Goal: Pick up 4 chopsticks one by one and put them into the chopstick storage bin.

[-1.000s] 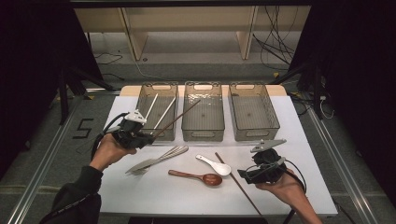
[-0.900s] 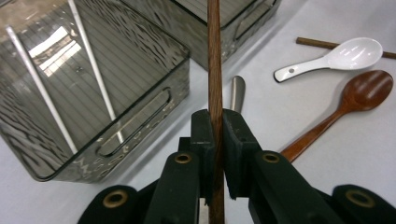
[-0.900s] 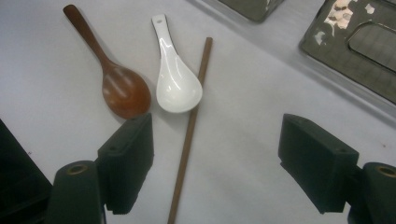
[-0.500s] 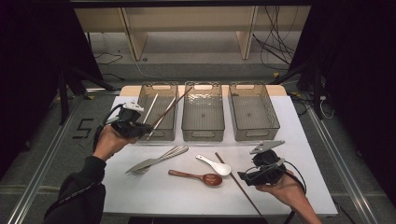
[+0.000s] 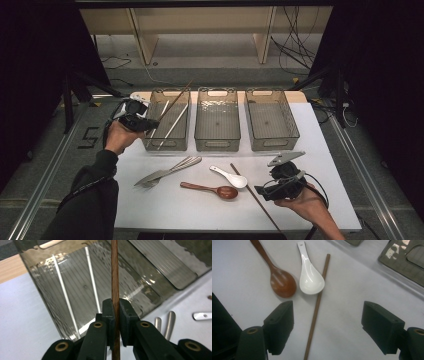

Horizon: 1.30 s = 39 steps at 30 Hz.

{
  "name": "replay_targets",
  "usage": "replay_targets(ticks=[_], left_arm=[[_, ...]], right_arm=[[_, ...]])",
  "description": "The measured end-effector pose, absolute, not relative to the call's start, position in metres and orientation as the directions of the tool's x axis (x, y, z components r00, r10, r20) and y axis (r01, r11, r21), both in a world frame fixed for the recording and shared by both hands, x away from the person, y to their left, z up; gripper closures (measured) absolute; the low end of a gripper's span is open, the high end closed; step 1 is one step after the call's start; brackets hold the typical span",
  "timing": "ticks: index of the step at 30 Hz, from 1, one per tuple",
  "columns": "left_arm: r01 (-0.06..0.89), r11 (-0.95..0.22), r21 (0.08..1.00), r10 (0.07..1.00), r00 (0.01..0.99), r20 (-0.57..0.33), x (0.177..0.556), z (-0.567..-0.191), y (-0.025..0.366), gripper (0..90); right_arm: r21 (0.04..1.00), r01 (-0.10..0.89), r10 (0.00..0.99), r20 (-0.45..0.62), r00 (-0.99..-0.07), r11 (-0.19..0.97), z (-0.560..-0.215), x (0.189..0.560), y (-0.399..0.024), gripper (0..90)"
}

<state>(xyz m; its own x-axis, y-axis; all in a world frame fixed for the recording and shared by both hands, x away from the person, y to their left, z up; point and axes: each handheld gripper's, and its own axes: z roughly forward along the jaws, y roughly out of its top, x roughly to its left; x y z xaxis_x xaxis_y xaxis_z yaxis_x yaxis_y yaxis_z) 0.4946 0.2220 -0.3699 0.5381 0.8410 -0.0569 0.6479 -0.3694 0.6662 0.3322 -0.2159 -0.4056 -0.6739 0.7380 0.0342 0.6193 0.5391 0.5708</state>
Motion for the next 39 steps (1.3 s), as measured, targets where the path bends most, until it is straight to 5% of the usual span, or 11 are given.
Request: replay_targets(ticks=[39], left_arm=[[0.755, -0.231, 0.614, 0.923, 0.369, -0.107, 0.527, -0.401, 0.233, 82.7]], right_arm=[[0.565, 0.620, 0.732, 0.041, -0.680, 0.545, -0.407, 0.331, -0.217, 27.1]])
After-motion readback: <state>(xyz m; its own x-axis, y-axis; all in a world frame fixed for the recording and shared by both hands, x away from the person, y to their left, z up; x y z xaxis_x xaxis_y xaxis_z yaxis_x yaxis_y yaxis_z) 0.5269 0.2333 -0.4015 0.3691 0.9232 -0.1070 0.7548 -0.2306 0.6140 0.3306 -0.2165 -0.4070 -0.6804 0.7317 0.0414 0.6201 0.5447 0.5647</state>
